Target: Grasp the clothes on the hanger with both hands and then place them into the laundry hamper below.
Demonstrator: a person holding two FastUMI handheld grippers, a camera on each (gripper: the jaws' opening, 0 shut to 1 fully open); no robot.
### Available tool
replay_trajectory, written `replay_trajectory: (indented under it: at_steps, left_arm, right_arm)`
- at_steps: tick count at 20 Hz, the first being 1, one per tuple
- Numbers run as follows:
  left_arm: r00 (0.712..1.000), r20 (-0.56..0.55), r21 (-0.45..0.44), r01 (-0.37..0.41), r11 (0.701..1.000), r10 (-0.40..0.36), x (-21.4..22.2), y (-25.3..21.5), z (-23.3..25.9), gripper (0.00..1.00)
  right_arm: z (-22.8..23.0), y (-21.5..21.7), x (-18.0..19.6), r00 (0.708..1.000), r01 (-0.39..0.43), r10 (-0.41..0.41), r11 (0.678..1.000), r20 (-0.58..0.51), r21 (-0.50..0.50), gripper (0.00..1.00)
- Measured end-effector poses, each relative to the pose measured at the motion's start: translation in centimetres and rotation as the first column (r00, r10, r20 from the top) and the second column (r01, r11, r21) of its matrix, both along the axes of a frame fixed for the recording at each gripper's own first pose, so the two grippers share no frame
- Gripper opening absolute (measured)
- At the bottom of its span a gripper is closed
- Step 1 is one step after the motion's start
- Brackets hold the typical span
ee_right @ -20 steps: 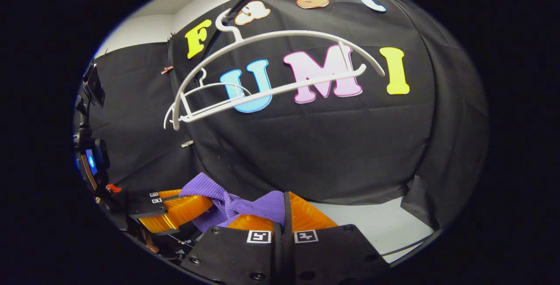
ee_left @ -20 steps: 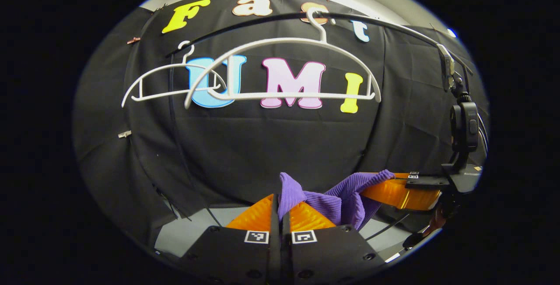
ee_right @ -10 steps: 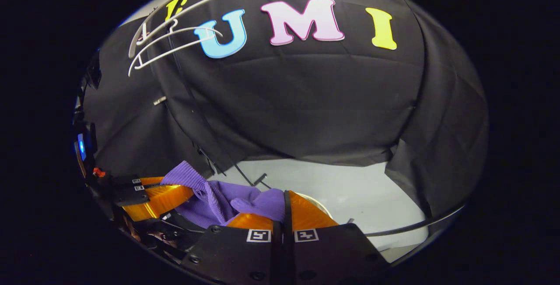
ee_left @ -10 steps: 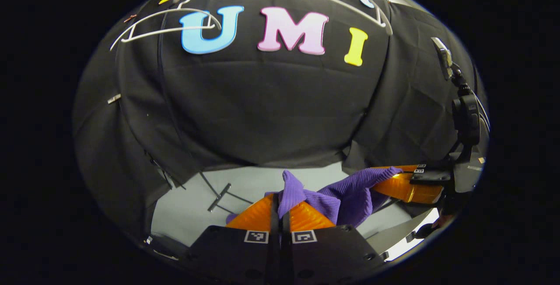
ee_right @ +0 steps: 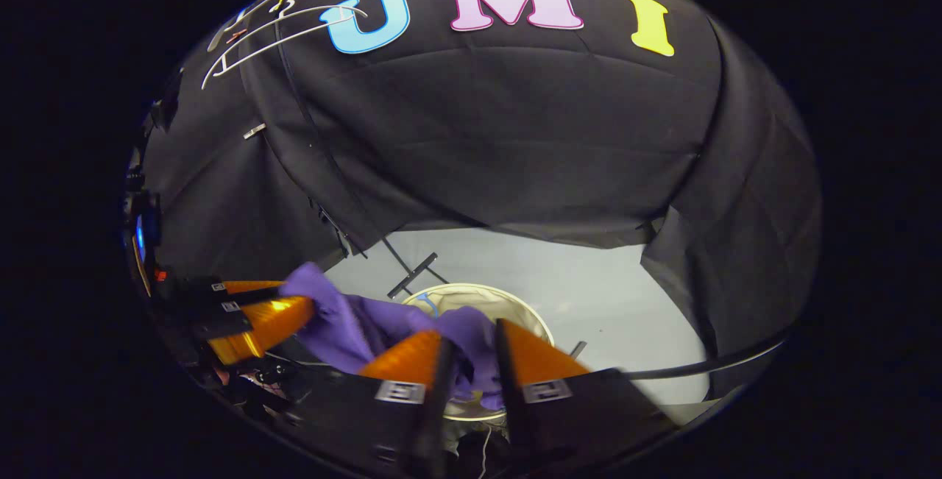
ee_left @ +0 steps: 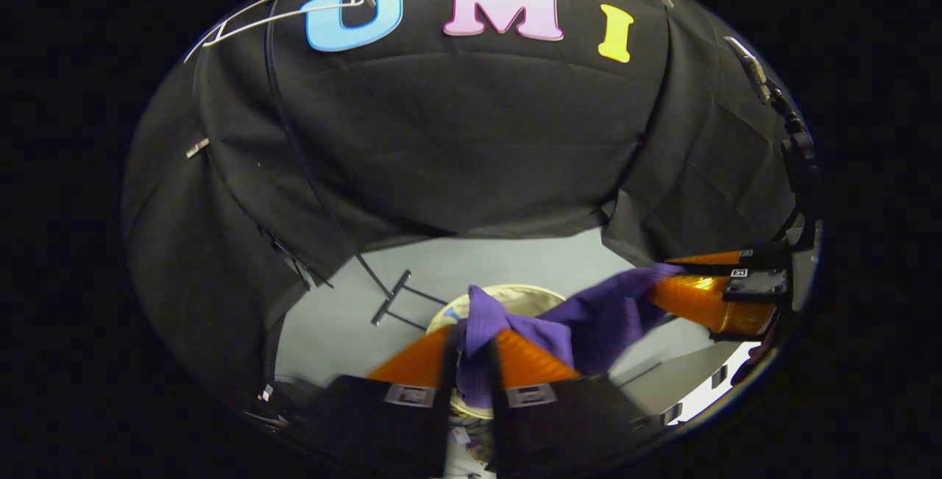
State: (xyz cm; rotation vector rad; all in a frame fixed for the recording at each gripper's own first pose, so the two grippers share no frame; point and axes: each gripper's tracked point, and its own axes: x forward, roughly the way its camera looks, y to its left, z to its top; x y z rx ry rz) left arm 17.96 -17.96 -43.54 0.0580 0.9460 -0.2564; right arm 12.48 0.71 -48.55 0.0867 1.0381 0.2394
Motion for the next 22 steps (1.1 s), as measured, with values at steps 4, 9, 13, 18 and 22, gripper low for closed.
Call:
replay_trajectory:
  at_steps: [4,9,13,18,22]
  left_arm:
    - [0.999,0.004,-0.025,-0.037,0.999,0.037,-0.1,0.3,0.5,0.90]
    - [0.999,0.020,-0.052,-0.037,0.998,0.038,-0.8,0.2,2.1,0.89]
    - [0.999,0.048,-0.074,-0.013,0.997,0.016,-2.2,0.1,4.5,0.89]
    - [0.990,0.140,-0.109,-0.003,0.994,0.019,-3.6,1.5,9.1,0.90]
    - [0.966,0.253,-0.121,-0.022,0.992,0.052,-4.2,4.3,14.2,0.90]
  right_arm:
    - [-0.2,-1.5,-0.5,0.999,0.044,-0.044,0.997,-0.006,-0.070,0.99]
    - [1.6,-1.6,-1.3,0.996,0.093,-0.092,0.993,0.011,-0.072,0.99]
    - [5.1,-0.9,-1.8,0.990,0.124,-0.119,0.991,0.080,-0.060,0.99]
    - [10.2,-0.3,-3.1,0.969,0.185,-0.173,0.982,0.176,-0.050,0.99]
    - [14.8,0.0,-3.9,0.942,0.222,-0.198,0.973,0.271,-0.061,0.99]
